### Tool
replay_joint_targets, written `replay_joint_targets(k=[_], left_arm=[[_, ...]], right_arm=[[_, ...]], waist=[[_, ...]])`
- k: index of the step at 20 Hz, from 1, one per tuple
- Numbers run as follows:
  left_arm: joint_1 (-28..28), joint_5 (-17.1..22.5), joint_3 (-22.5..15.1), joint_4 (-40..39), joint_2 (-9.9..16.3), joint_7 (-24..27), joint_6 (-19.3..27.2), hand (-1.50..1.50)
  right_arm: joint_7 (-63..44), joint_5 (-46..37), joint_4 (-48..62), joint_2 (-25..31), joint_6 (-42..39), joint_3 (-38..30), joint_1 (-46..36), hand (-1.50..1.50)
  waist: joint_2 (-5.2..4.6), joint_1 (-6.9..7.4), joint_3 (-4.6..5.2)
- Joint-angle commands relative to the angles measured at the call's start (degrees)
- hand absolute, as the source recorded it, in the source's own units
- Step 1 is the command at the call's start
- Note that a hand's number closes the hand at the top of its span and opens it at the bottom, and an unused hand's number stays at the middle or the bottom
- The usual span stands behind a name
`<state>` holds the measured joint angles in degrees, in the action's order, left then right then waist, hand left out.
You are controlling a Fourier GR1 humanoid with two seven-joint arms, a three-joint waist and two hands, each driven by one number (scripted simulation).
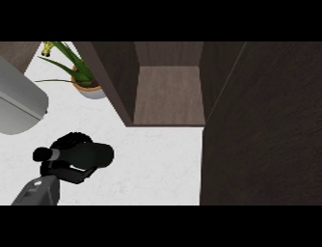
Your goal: Pick up the wine, place it into the cabinet and close the cabinet
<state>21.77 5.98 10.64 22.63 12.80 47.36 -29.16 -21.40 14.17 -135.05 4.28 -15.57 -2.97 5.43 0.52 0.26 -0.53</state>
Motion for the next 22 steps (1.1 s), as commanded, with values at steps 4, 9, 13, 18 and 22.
replay_joint_targets(k=[4, 9, 13, 18, 22], left_arm=[[-16.28, 2.49, 0.5, 7.24, -7.02, 9.14, 3.94, 1.5], [-21.43, 4.51, -2.79, 18.74, -9.95, 5.4, 1.26, 1.5], [-27.63, 5.75, -6.24, 33.11, -11.84, -0.08, 3.77, 1.5], [-38.55, 10.78, -10.34, 56.6, -11.7, -12.99, 6.06, 1.5], [-36.3, 14.65, -19.48, 63.72, -12.76, -18.61, 17.29, 1.5]], right_arm=[[0.64, 0.63, 1.38, 0.44, 0.27, -2.32, -0.96, -1.5], [0.61, 0.5, 3.8, 0.65, -0.08, -2.05, -2.15, -1.5], [0.98, -3.03, 4.39, -1.66, 2.03, 0.33, -2.92, -1.5], [-1.89, 2.13, 1.24, 0.59, 0.71, -1.7, -2.76, -1.5], [0.3, 2.84, 2.65, 1.0, -1.25, -2.73, -1.16, -1.5]], waist=[[-0.21, 1.09, 0.43], [-0.22, 1.18, 0.37], [-0.28, 0.95, 0.4], [-0.27, 0.64, 0.41], [-0.42, -0.16, 0.47]])
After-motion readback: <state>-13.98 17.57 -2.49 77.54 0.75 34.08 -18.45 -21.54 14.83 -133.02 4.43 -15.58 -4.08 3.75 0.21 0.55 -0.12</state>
